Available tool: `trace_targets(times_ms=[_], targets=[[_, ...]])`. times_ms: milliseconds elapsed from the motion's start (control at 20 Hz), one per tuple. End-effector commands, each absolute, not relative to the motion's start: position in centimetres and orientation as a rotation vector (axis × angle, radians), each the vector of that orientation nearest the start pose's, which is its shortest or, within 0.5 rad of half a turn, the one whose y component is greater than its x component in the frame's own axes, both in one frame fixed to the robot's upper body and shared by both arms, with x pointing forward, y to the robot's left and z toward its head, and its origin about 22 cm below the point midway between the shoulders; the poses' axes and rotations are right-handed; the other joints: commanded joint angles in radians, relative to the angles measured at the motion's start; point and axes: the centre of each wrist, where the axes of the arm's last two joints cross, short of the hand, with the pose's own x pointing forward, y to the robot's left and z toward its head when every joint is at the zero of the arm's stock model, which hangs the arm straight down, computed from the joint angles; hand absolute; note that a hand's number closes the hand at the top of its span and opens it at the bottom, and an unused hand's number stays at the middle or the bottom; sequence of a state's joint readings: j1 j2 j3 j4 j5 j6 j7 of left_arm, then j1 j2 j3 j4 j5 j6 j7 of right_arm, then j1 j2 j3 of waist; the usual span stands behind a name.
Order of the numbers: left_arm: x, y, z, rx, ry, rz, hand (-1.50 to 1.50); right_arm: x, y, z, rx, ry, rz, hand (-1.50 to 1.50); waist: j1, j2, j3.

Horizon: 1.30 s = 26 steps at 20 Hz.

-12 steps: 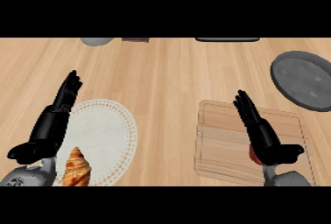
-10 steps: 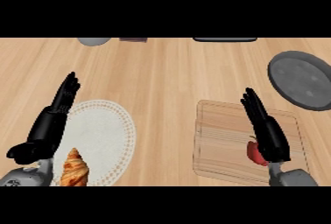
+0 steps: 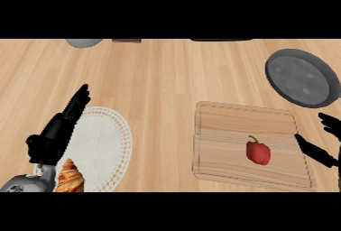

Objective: Pick the bell pepper from the cutting board and place it in the pan

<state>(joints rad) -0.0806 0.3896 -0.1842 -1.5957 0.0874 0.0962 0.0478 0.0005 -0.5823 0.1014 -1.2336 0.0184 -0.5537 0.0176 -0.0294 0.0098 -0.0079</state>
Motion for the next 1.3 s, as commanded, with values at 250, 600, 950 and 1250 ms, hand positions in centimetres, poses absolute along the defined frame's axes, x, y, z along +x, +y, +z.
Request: trace_targets(times_ms=[250,600,950,1250], targets=[[26.9,24.7,4.5,0.107,-1.506,-0.345,0.00,17.8,-32.7,-3.4,-1.081,-1.056,0.175,-1.50,0.016,-0.011,0.004],[27.6,25.4,5.4,0.097,-1.513,-0.373,0.00,22.0,-33.9,2.9,-1.160,-0.727,0.410,-1.50,0.039,-0.007,-0.001],[28.2,24.0,5.9,0.078,-1.519,-0.365,0.00,25.7,-28.4,5.7,-0.940,-0.387,0.614,-1.50,0.070,-0.003,0.004],[27.4,24.1,4.6,0.064,-1.505,-0.380,0.00,28.9,-25.4,8.0,-0.807,-0.269,0.681,-1.50,0.060,-0.008,0.005]])
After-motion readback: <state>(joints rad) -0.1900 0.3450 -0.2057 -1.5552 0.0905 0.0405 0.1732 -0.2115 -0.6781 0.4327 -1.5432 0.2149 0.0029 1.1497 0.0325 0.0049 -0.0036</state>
